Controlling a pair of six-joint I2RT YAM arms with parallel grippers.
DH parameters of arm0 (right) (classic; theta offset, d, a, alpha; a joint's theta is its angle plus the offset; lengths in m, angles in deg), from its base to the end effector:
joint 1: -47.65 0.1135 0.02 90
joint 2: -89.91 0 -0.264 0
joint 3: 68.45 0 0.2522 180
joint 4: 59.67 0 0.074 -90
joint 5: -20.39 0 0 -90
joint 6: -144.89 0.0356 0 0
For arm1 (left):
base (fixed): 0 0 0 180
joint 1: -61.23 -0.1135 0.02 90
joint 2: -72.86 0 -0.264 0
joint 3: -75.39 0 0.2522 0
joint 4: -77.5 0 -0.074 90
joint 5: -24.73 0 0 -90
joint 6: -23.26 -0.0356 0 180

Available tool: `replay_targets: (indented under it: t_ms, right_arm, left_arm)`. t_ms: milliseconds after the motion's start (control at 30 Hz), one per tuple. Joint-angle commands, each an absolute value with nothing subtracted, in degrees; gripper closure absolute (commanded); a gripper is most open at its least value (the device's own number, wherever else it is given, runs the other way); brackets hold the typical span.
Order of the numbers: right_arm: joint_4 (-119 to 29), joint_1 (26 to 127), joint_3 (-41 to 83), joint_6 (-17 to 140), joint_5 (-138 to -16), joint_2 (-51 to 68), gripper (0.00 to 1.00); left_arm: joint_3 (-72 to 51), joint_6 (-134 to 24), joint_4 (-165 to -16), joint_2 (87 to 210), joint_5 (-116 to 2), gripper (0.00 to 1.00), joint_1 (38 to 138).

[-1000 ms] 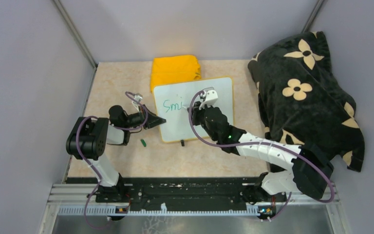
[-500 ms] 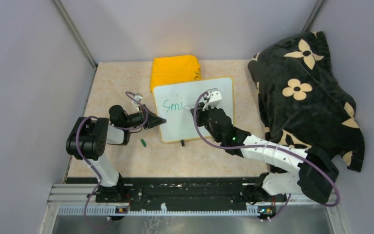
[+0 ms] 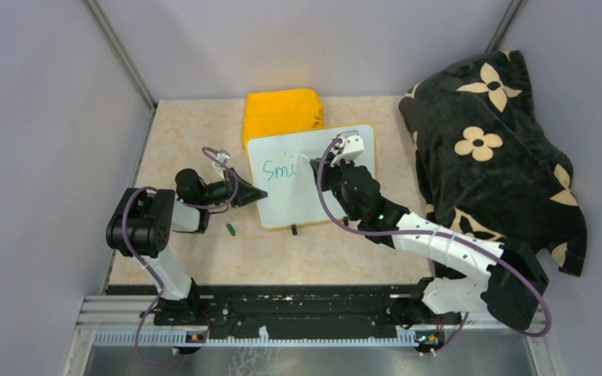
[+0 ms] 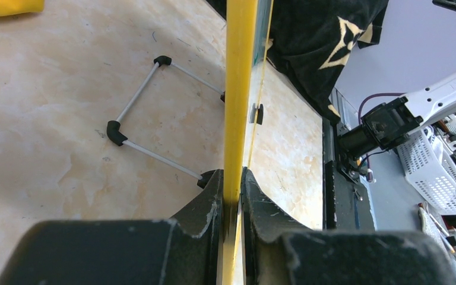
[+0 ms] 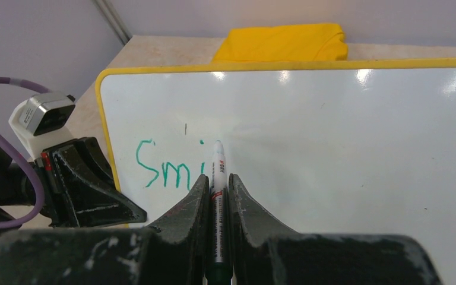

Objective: Write a sentence on the whiteboard

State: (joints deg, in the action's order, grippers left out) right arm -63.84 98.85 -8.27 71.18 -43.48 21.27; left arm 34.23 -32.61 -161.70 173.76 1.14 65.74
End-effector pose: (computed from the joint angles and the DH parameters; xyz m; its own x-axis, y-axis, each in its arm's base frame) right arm 0.1870 0.2076 0.3143 -0.1641 0.1978 -0.9664 -0.3943 0.8849 0.2481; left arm 0.2818 -0.0550 0.1541 -0.5380 -0.1828 -0.8229 0.7770 0.2710 -0.5682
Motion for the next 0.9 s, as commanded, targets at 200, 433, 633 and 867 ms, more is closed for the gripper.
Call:
replay_targets:
  t_ms: [200,433,633,867]
  right_arm:
    - [-67.9,98.5,-5.5,67.7,-43.6,22.3,1.0]
    - [-67.3,98.6,-5.7,65.6,-42.5,21.6,1.0]
    - [-67.1,98.5,-5.4,65.2,-42.1,20.5,1.0]
    - [-67.5,100.0,-4.8,64.4,-41.2,18.5,1.0]
  left_arm:
    - [33.9,-35.3,-158.3,174.0,-1.5,1.0,66.0]
    - [33.8,-35.5,-157.9,174.2,-1.5,1.0,66.0]
    - [33.8,-35.6,-157.8,174.3,-1.4,1.0,66.0]
    - [33.7,-35.7,-157.5,174.3,-1.4,1.0,66.0]
